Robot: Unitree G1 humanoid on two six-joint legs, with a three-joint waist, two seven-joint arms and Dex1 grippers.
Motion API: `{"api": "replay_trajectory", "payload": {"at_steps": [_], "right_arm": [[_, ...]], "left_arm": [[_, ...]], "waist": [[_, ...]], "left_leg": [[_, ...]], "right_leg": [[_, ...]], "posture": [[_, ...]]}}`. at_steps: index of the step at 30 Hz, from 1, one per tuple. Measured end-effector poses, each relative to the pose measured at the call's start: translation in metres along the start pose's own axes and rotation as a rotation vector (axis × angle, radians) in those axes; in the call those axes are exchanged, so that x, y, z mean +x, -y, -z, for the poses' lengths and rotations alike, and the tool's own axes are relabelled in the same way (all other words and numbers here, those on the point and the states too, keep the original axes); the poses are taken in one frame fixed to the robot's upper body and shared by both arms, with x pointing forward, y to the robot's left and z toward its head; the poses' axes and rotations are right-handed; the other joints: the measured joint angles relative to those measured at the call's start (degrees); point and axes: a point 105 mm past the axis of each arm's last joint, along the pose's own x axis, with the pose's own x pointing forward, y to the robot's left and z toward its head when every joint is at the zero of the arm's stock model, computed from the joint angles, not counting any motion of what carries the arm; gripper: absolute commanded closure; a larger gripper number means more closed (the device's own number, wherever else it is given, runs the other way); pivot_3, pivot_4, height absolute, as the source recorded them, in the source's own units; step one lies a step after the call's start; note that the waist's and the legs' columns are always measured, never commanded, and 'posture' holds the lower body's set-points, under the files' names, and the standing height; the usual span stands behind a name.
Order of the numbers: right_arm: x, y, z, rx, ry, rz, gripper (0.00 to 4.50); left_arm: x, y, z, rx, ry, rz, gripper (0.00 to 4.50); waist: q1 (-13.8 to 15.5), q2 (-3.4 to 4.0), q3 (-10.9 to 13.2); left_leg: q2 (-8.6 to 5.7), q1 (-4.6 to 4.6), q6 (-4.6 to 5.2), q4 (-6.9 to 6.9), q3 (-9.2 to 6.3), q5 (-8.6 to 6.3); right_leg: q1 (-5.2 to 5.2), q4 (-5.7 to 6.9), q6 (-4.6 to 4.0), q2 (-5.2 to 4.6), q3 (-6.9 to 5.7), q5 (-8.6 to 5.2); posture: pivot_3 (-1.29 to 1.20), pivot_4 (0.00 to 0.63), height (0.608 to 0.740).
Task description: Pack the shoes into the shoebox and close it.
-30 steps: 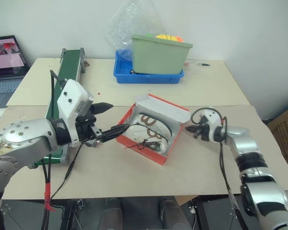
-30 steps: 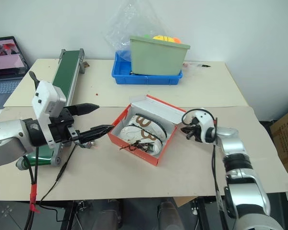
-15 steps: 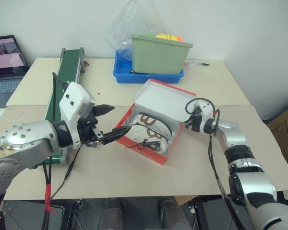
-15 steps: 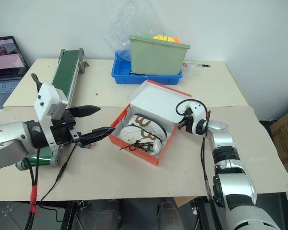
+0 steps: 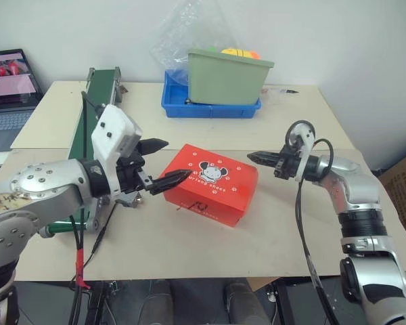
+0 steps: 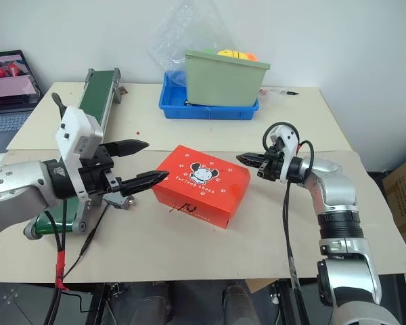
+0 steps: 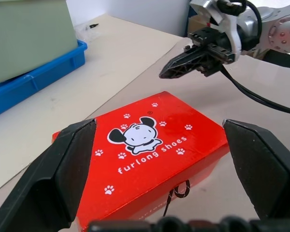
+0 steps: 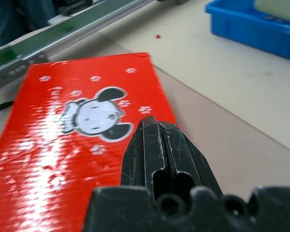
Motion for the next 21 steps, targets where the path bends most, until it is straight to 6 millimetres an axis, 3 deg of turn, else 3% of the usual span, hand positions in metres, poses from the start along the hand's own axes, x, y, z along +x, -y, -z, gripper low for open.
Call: {"api": "replay_trajectory", "payload": {"at_steps": [4,8,11,16,21], "right_arm": [[0.017,-0.021,0.01,0.024,-0.044,-0.075,4.44],[0.037,-0.037,0.048,0.003,-0.178,-0.102,4.44],[0.045,-0.037,0.053,-0.09,-0.194,-0.084,4.44],[0.053,-0.035,0.058,-0.176,-0.191,-0.056,4.44],[0.064,-0.04,0.045,-0.08,-0.13,-0.062,4.44]], "left_arm": [[0.001,-0.004,0.003,-0.002,0.009,-0.029,0.0],[0.008,-0.011,0.012,-0.02,0.016,-0.089,0.0],[0.017,-0.014,0.017,-0.032,0.017,-0.111,0.0],[0.025,-0.018,0.008,-0.011,0.059,-0.136,0.0],[0.039,-0.032,0.01,-0.051,0.105,-0.187,0.0]], "waist": [[0.08,0.0,-0.01],[0.4,-0.02,-0.02],[0.32,-0.25,-0.2],[-0.12,-0.37,-0.31],[-0.12,-0.36,-0.31]], "left_leg": [[0.0,0.02,0.0,0.01,0.0,0.0],[-0.01,-0.01,0.0,0.02,-0.01,0.0],[0.01,0.27,0.0,0.06,-0.04,0.0],[0.02,0.98,-0.02,0.03,-0.02,-0.01],[0.01,0.98,-0.06,0.04,-0.02,0.1]], "right_leg": [[0.01,0.01,0.0,0.01,0.0,0.0],[0.0,-0.01,0.0,0.0,-0.02,0.0],[0.32,-0.03,0.0,0.02,-0.06,0.0],[0.93,-0.08,0.3,0.02,-0.02,-0.16],[0.89,-0.04,0.38,0.03,0.01,0.0]], "posture": [[0.0,0.15,0.74],[0.0,0.15,0.74],[0.0,0.15,0.74],[0.0,0.15,0.74],[0.0,0.15,0.74]]}}
